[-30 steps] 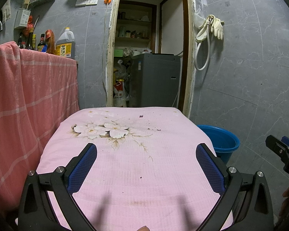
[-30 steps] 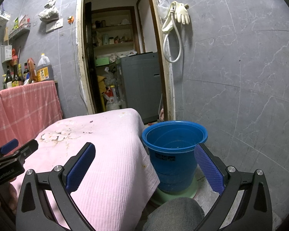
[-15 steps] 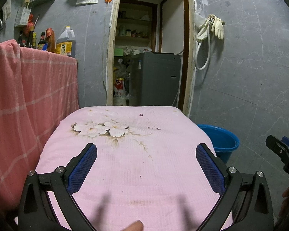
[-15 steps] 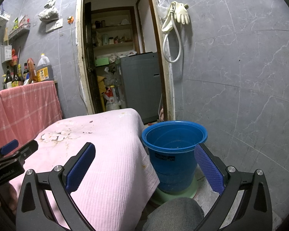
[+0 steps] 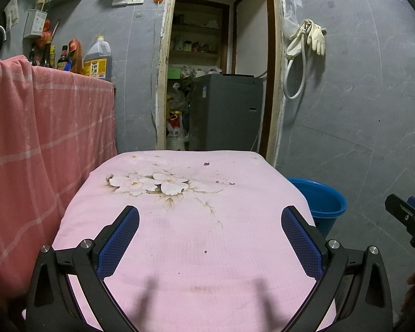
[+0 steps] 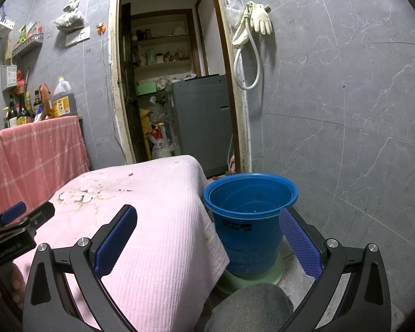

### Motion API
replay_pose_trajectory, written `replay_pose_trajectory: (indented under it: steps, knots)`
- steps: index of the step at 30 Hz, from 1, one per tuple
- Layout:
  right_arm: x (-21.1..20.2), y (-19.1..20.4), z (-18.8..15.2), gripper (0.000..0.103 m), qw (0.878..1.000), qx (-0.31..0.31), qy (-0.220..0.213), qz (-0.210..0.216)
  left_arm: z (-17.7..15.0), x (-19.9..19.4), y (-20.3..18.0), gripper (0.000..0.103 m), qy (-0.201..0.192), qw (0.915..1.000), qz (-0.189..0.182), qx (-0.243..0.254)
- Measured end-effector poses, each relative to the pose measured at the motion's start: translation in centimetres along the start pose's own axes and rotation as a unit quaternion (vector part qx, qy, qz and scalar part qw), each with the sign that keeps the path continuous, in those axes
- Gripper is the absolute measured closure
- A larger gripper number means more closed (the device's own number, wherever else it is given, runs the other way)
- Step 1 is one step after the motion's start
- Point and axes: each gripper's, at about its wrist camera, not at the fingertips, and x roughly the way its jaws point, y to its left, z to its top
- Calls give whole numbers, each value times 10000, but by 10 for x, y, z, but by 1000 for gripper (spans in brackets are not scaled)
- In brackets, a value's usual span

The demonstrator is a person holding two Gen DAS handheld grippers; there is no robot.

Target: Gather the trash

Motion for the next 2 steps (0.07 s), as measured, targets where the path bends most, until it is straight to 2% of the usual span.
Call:
replay_pose_trajectory:
  steps: [2]
  knots:
    - [0, 0, 0, 0, 10000, -3, -7, 0, 0, 0, 1, 2, -1, 10000, 3, -6]
